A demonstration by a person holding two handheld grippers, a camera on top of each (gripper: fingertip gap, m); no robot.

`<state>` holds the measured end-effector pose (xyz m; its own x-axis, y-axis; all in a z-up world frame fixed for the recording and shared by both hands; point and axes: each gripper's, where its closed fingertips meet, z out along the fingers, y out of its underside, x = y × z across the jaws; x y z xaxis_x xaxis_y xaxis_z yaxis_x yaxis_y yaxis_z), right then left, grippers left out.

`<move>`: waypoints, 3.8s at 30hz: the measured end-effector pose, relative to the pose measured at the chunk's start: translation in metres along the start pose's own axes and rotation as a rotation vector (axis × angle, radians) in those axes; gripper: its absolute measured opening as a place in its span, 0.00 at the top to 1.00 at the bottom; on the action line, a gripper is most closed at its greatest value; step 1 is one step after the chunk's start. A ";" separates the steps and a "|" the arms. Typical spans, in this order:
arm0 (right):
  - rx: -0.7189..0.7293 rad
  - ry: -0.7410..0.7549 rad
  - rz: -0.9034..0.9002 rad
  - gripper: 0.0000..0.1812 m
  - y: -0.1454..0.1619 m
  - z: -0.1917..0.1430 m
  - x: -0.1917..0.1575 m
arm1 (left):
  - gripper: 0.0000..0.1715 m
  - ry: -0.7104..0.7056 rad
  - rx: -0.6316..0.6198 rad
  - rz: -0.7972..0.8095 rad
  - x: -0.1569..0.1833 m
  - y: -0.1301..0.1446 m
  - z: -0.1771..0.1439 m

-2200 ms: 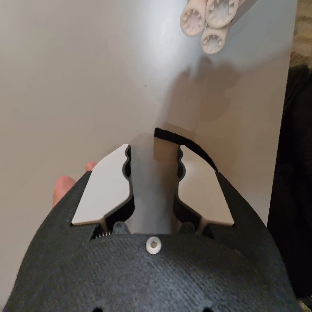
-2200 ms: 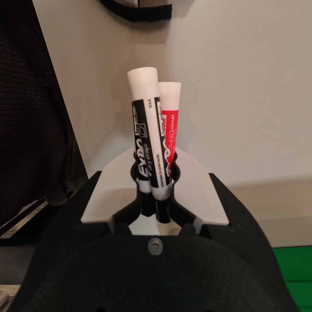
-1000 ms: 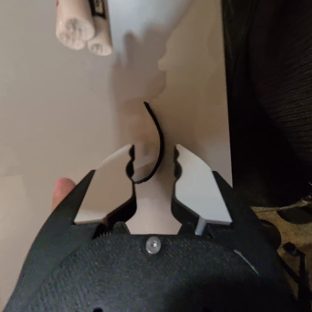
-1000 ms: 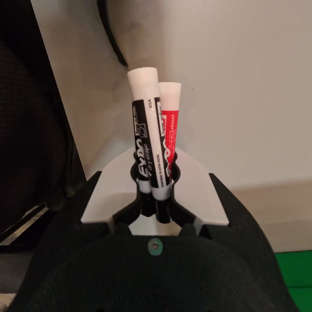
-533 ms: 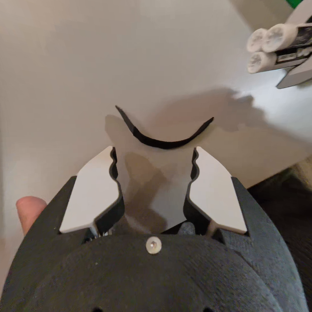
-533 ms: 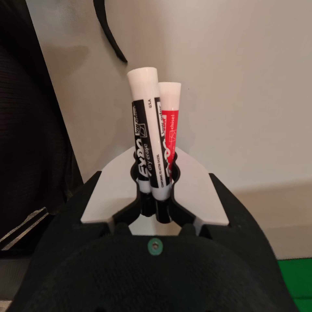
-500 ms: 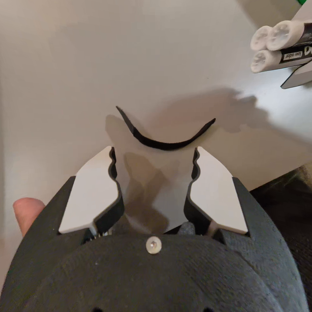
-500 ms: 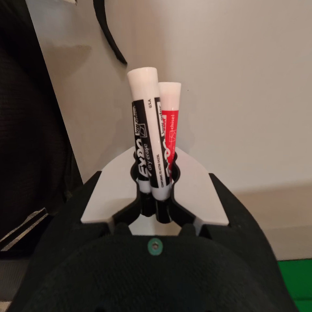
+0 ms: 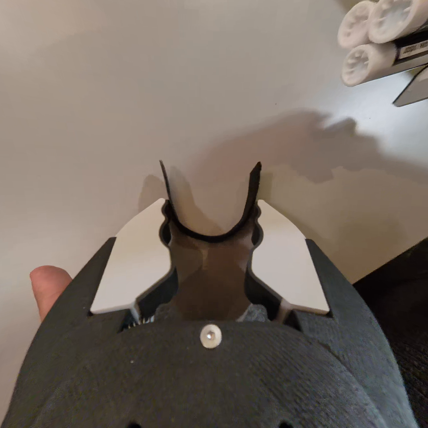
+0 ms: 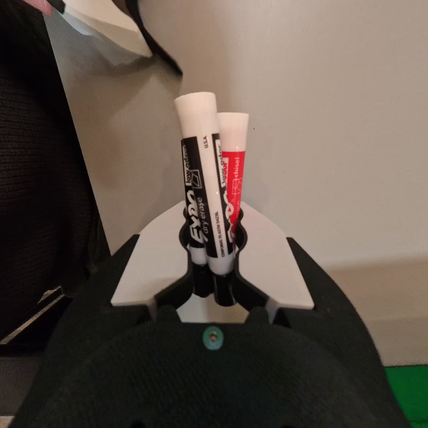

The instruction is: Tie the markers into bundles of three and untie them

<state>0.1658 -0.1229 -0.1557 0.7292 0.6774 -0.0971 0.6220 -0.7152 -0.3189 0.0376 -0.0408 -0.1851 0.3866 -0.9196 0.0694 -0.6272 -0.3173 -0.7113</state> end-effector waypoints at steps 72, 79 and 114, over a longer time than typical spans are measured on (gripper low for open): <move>-0.061 -0.204 -0.026 0.80 -0.021 -0.026 -0.047 | 0.76 0.978 0.683 -0.469 0.115 -0.120 -0.033; -0.073 -0.211 -0.029 0.79 -0.020 -0.024 -0.051 | 0.79 1.012 0.687 -0.488 0.115 -0.119 -0.034; -0.068 -0.149 0.034 0.80 -0.038 -0.053 -0.050 | 0.73 1.317 0.870 -0.420 0.114 -0.151 -0.073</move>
<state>0.1204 -0.1386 -0.0885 0.7026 0.6673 -0.2472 0.6194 -0.7445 -0.2492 0.1275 -0.1141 -0.0188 -0.6751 -0.5032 0.5395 0.0924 -0.7832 -0.6149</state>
